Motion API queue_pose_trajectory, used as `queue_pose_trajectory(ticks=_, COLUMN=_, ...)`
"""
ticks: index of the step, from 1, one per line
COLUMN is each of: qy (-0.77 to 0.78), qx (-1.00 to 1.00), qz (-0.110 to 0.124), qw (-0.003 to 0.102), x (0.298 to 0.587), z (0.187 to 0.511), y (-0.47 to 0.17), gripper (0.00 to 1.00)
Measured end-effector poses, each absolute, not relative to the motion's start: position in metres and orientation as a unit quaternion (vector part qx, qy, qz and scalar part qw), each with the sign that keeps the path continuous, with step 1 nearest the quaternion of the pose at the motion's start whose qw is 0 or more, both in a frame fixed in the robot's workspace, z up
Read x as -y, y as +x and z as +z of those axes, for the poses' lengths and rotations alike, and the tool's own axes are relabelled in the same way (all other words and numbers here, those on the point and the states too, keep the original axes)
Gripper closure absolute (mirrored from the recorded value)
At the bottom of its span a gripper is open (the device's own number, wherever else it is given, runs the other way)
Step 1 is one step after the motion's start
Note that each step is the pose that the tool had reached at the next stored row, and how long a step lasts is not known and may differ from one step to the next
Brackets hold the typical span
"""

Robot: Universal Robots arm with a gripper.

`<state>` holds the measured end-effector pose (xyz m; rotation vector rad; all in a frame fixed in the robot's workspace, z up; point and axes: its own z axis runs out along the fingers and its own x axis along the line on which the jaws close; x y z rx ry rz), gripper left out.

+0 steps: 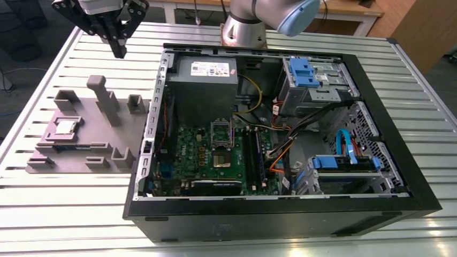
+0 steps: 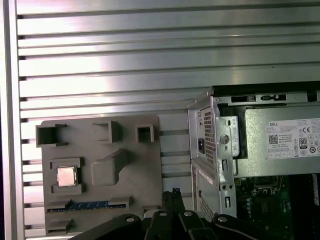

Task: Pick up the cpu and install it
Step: 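Reach for the cpu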

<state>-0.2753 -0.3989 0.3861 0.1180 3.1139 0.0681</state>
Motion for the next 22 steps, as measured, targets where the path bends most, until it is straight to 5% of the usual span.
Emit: queue_pose_trajectory(ticks=22, qy=0.038, qx=-0.999, qz=0.022, qw=0.012, x=0.3989, z=0.3858, y=-0.2833, gripper=0.9)
